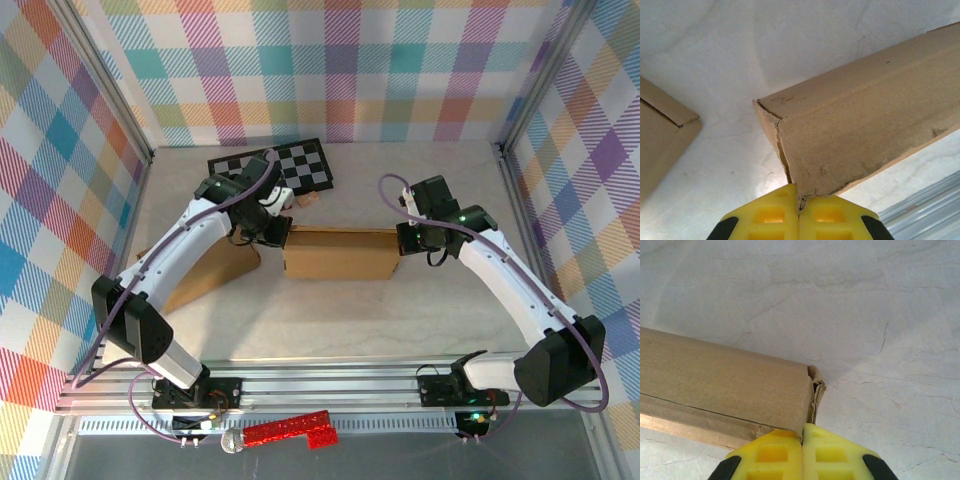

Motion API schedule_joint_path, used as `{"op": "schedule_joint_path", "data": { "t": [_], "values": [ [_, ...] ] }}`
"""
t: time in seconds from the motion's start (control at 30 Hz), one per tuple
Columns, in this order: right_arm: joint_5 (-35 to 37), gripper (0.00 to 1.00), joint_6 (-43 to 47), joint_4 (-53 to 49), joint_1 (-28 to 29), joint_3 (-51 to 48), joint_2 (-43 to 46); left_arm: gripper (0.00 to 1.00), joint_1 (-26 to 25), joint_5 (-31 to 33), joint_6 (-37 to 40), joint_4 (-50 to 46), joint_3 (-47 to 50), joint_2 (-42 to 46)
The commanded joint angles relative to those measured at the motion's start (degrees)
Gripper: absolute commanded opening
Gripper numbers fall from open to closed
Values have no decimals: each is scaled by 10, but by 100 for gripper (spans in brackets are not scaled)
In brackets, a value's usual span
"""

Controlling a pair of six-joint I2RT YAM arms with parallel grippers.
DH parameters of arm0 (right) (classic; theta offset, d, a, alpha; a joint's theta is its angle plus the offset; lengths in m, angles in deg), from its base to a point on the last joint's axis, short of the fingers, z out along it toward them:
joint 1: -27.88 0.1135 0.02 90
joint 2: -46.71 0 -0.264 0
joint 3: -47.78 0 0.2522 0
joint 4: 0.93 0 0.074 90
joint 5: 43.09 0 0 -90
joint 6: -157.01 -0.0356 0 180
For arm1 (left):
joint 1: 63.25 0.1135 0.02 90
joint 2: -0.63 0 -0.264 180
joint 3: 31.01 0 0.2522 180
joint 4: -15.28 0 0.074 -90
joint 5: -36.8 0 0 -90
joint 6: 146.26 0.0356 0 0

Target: Fold the paper box

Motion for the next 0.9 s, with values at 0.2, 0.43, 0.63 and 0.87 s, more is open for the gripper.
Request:
{"op": "schedule_joint_path", "data": {
  "t": [0.2, 0.43, 0.63, 0.87],
  "values": [
    [-25, 0, 3, -37, 5, 30, -36, 0, 15, -71, -70, -103, -78, -52],
    [-27, 0, 0, -40, 5, 30, -42, 0, 16, -87, -76, -135, -111, -80],
    [-25, 0, -1, -34, 6, 20, -37, 0, 17, -62, -56, -104, -59, -56],
    [-23, 0, 0, 5, 11, -32, -15, 0, 17, -60, -47, -4, 51, -10]
  ]
}}
